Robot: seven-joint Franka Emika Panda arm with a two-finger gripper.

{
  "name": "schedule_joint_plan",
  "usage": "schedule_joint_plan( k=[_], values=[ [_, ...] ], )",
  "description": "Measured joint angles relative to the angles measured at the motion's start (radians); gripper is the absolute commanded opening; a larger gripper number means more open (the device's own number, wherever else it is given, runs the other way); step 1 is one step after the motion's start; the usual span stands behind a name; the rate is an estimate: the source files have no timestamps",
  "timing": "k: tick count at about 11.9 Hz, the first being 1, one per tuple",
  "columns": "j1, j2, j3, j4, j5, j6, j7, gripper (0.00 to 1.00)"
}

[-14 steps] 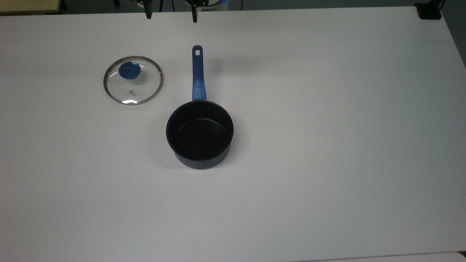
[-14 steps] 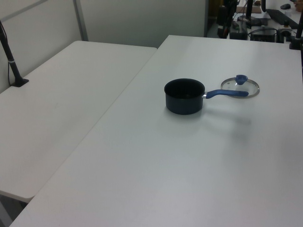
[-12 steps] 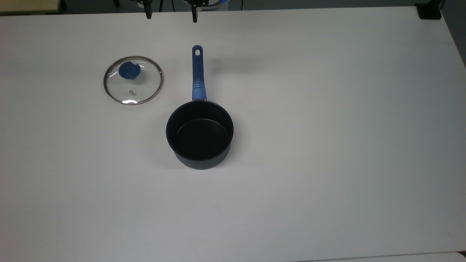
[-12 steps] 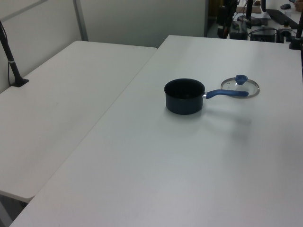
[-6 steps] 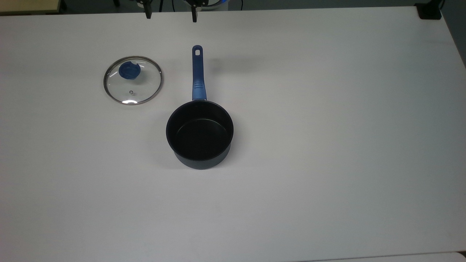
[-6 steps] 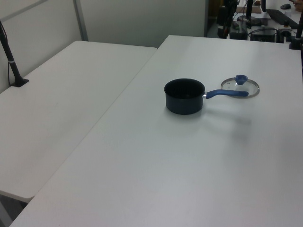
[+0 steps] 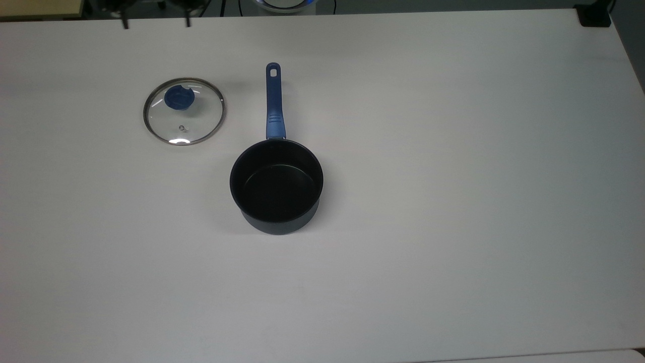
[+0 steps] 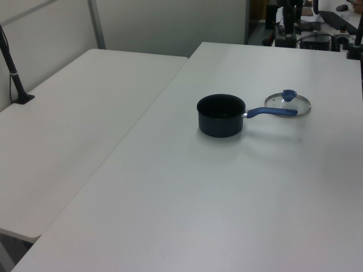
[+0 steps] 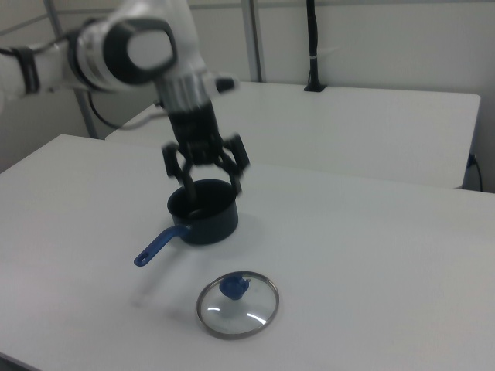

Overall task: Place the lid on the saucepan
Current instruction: 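Move the gripper down over the glass lid's blue knob, then close the gripper on the blue knob of the glass lid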

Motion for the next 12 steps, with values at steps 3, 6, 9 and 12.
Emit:
schedule_joint_plan(
  k=[3, 6, 9, 12],
  values=[
    [-0.041, 0.019, -0.029, -0.22, -0.015, 0.243, 0.17, 1.0],
    [-0.041, 0.079, -0.03, -0.373, -0.003, 0.528, 0.493, 1.0],
    [-0.039, 0.169, -0.029, -0.386, 0.017, 0.611, 0.598, 1.0],
    [-0.04, 0.185, -0.029, -0.388, 0.02, 0.61, 0.609, 0.98]
  ],
)
